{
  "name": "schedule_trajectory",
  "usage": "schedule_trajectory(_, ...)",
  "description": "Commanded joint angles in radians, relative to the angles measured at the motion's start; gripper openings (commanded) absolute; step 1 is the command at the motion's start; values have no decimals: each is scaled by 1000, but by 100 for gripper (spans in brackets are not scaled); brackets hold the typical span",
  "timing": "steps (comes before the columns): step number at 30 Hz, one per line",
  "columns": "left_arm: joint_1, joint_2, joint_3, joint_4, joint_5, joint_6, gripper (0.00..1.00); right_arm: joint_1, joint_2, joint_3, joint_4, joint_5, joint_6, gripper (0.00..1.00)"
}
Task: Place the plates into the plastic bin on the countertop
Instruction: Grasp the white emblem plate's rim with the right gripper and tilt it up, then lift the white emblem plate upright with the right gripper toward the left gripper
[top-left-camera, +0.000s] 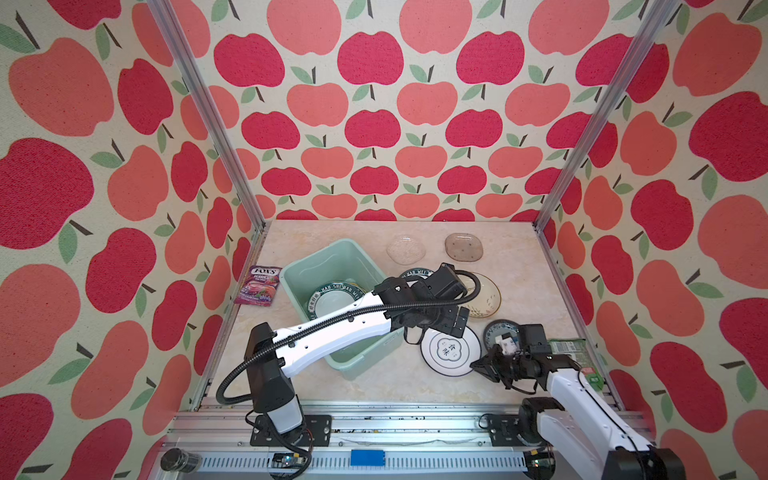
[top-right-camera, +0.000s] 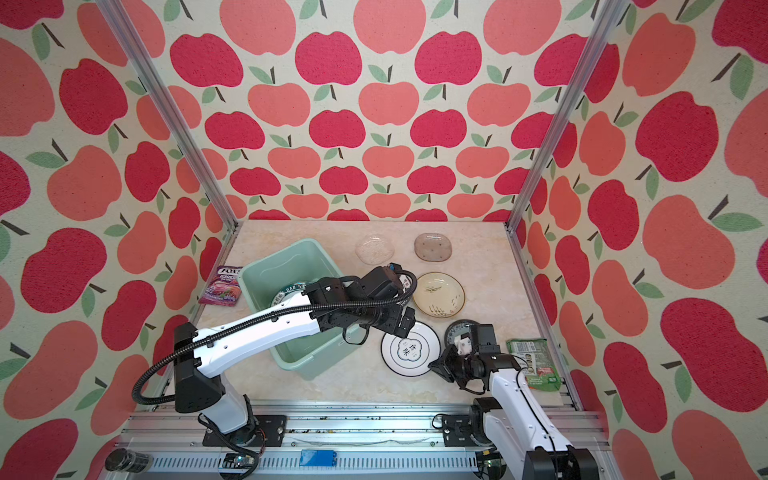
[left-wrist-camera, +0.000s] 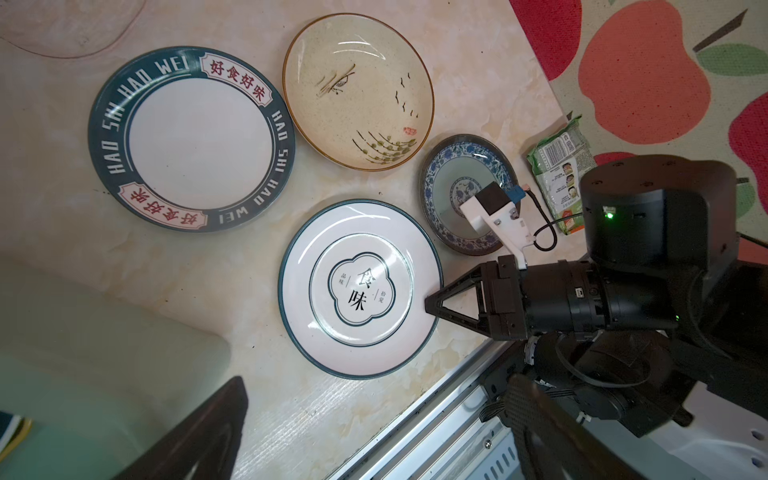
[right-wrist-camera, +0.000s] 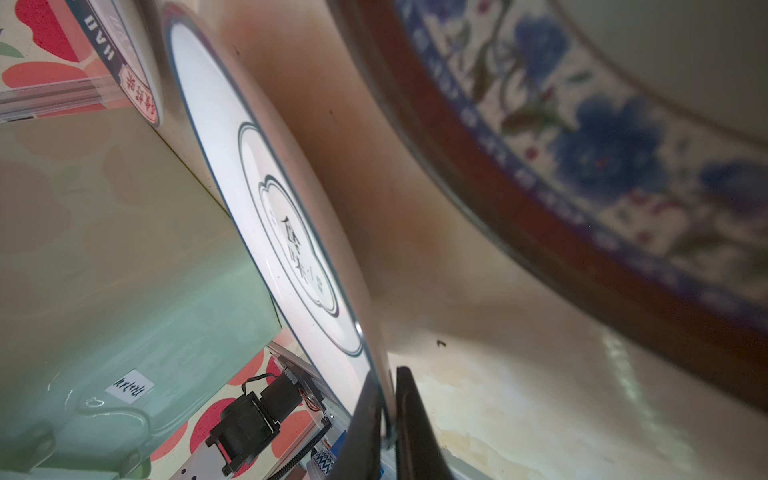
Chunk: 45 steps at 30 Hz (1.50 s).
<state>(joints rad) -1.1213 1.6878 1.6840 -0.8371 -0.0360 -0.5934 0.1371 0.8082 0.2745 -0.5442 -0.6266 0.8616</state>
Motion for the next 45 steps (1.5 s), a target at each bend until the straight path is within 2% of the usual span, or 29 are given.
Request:
schedule_trajectory(1,14,5,36,-10,29,4,99,-8,-57,0,-86,53,3,0)
schedule_trajectory(13,40,-43,-9,29,57,-19,99,-9,-89,77,-100,49,-31,0)
schedule_trajectory(22,52,-77,-9,47,56,-26,99,-8,-159,182,-207,74,-78,0)
schedule_trajectory(27,63,-104,-9,56,59,-26,99,-8,-179,244,-205,37,-76,0)
schedule_trajectory(34,109,-180,-22,75,91,-25,99,-8,-180,396,-128,-57,-9,0)
schedule_trajectory(40,182,-265,-83,133,175,-51,99,-8,-148,535,-59,-142,43,0)
schedule_trajectory(45,246,-329,-167,213,240,-105,96,-8,-140,598,-23,-186,85,0)
